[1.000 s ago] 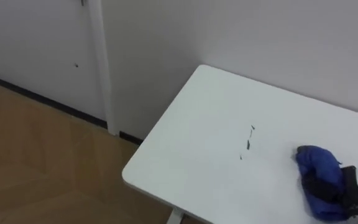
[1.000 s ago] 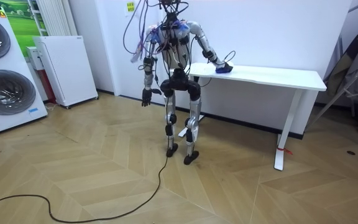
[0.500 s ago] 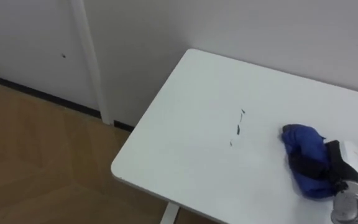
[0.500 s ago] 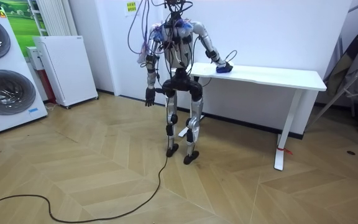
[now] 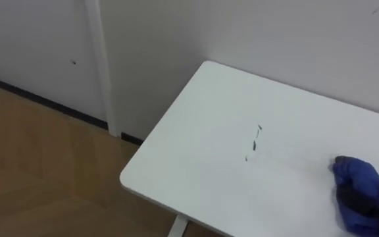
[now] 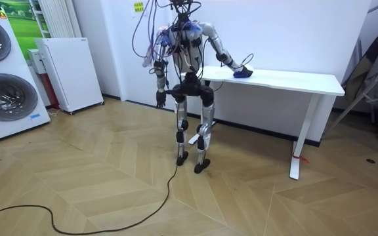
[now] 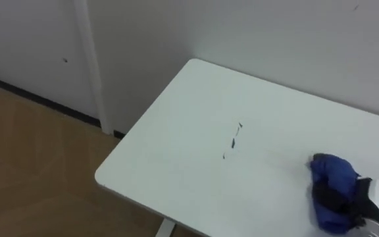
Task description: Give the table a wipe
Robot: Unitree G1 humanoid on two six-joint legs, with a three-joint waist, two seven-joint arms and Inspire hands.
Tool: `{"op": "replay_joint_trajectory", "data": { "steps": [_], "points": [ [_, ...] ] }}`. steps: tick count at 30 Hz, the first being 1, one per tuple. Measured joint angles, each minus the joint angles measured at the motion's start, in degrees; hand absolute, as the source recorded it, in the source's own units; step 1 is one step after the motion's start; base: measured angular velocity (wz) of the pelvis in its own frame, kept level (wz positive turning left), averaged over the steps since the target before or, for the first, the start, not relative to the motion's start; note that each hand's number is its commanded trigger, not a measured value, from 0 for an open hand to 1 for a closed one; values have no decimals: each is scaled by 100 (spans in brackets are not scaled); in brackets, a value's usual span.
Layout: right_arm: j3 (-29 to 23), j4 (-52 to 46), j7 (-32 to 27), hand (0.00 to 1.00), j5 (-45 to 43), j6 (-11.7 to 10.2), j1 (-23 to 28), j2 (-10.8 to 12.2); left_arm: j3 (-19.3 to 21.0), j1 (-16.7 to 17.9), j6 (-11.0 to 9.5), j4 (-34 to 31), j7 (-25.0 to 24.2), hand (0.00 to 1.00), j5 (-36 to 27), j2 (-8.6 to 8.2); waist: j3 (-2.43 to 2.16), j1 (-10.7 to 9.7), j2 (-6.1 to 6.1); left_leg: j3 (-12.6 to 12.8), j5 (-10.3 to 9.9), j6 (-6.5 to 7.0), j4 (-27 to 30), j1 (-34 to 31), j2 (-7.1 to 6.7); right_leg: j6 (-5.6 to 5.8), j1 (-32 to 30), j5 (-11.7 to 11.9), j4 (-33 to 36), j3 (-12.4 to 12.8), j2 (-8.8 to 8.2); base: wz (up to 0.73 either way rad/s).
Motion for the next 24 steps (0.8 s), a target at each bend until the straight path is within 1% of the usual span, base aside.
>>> {"op": "replay_joint_trajectory", "data": {
  "steps": [1, 2, 3, 4, 5, 6, 7, 8, 9, 10, 11, 12, 13, 14, 15, 16, 17, 18, 19, 20, 21, 22, 23, 24],
  "points": [
    [276, -144, 63, 100, -170, 165, -225, 121, -78, -82, -2, 38, 0, 0, -63, -16, 40, 161, 75, 88, -98, -13, 137, -25, 71, -47, -223, -60, 345, 25, -21, -131],
    [458, -168, 123, 100, -275, 220, -426, 193, -113, -143, 1, 77, 0, 0, -128, -16, 68, 266, 113, 125, -146, -21, 197, -41, 93, -72, -373, -99, 583, 4, -59, -159],
    [871, -183, 223, 100, -541, 295, -831, 362, -136, -289, 0, 147, -5, 0, -226, -13, 116, 417, 183, 160, -246, -42, 361, -129, 154, -104, -678, -128, 1010, -151, -117, -155],
    [1250, -186, 374, 100, -831, 338, -1211, 535, -132, -456, -8, 206, -6, 0, -298, 23, 152, 513, 212, 170, -309, -60, 473, -222, 197, -110, -943, -130, 1336, -390, -194, -129],
    [1412, -186, 449, 100, -910, 343, -1379, 639, -138, -575, -13, 243, -6, 0, -369, 54, 163, 529, 220, 188, -341, -64, 538, -283, 236, -109, -1031, -129, 1455, -525, -241, -73],
    [1585, -177, 591, 100, -1027, 346, -1622, 842, -139, -795, -15, 270, -41, 0, -386, 96, 169, 626, 227, 241, -359, -62, 624, -384, 313, 14, -1265, -149, 1828, -636, -360, -13],
    [1650, -136, 730, 100, -1042, 337, -1816, 973, -199, -971, -86, 224, -86, 0, -382, 158, 177, 750, 247, 238, -380, -83, 737, -509, 347, 142, -1496, -254, 2293, -630, -657, 0],
    [1692, -85, 756, 100, -1042, 338, -1907, 993, -217, -1022, -135, 158, -98, 0, -382, 198, 183, 831, 253, 244, -389, -96, 767, -540, 349, 183, -1588, -292, 2425, -605, -881, 10],
    [1802, 8, 773, 100, -1016, 310, -2066, 986, -232, -1007, -203, -37, -102, 0, -390, 292, 186, 979, 256, 232, -404, -141, 809, -629, 381, 243, -1660, -334, 2498, -384, -1272, 9],
    [1801, 67, 747, 100, -977, 282, -2173, 971, -216, -988, -229, -111, -102, 0, -409, 406, 184, 1082, 263, 133, -396, -227, 825, -733, 462, 296, -1717, -310, 2345, -213, -1519, 15],
    [1783, 71, 728, 100, -965, 258, -2208, 962, -187, -979, -224, -116, -103, 0, -405, 466, 182, 1090, 267, 17, -367, -296, 822, -778, 518, 337, -1715, -279, 2166, -130, -1575, 36],
    [1757, 73, 645, 100, -885, 126, -2215, 919, -103, -970, -215, -111, -113, 0, -406, 563, 170, 1068, 245, -160, -293, -440, 765, -907, 683, 408, -1664, -90, 1670, -23, -1595, 58],
    [1755, 47, 574, 100, -699, -71, -2174, 855, -13, -912, -213, -105, -130, 0, -403, 706, 163, 1027, 193, -513, -202, -608, 643, -985, 795, 480, -1506, 175, 1025, 10, -1550, 67],
    [1755, 47, 546, 100, -624, -160, -2140, 826, 0, -893, -215, -98, -136, 0, -383, 784, 153, 996, 163, -670, -166, -686, 572, -1008, 852, 485, -1409, 307, 737, -18, -1515, 96],
    [1731, 37, 511, 100, -529, -336, -2025, 771, 25, -874, -214, -75, -143, 0, -374, 932, 150, 864, 85, -960, -91, -874, 457, -1042, 956, 479, -1189, 605, 230, -64, -1418, 122],
    [1607, 32, 511, 100, -513, -495, -1906, 729, 81, -867, -218, -67, -146, 0, -307, 1068, 139, 703, -30, -1159, -78, -1083, 441, -1101, 1035, 447, -1083, 960, 199, -176, -1328, 125],
    [1540, 25, 513, 100, -511, -567, -1817, 690, 100, -877, -221, -31, -147, 0, -228, 1105, 133, 673, -57, -1156, -62, -1190, 437, -1105, 1089, 766, -1036, 832, 267, -273, -1302, 105],
    [1443, 14, 481, 100, -485, -688, -1606, 531, 126, -875, -220, 13, -149, 0, -80, 1092, 95, 620, 2, -1123, 19, -1385, 403, -1091, 1332, 995, -908, 548, 382, -356, -1084, 71],
    [1257, 10, 452, 100, -447, -745, -1398, 369, 128, -839, -258, 95, -149, 0, -7, 1029, 53, 569, 40, -966, 192, -1444, 218, -1009, 1548, 900, -913, 365, 527, -422, -935, 55],
    [1165, 7, 434, 100, -420, -745, -1296, 289, 133, -809, -298, 175, -148, 0, 16, 1006, 52, 562, 30, -793, 291, -1435, 89, -937, 1593, 864, -926, 256, 619, -455, -930, 37],
    [993, -2, 386, 100, -359, -744, -1054, 92, 139, -743, -360, 290, -149, 0, 51, 943, 33, 495, -9, -483, 468, -1405, -85, -827, 1643, 799, -931, 77, 802, -508, -944, 38],
    [820, -28, 324, 100, -322, -739, -789, -106, 167, -650, -324, 308, -150, 0, 70, 869, 32, 378, -38, -272, 636, -1355, -186, -788, 1675, 753, -919, -105, 943, -539, -957, 45],
    [759, -45, 291, 100, -269, -736, -650, -193, 168, -633, -310, 308, -150, 0, 89, 830, 34, 346, -54, -187, 720, -1332, -209, -785, 1690, 729, -914, -166, 998, -551, -953, 41],
    [631, -47, 223, 100, -175, -712, -443, -319, 167, -590, -310, 307, -150, 0, 88, 744, 31, 291, -53, -6, 859, -1318, -207, -788, 1755, 666, -890, -220, 1023, -591, -909, 23]
  ]
}}
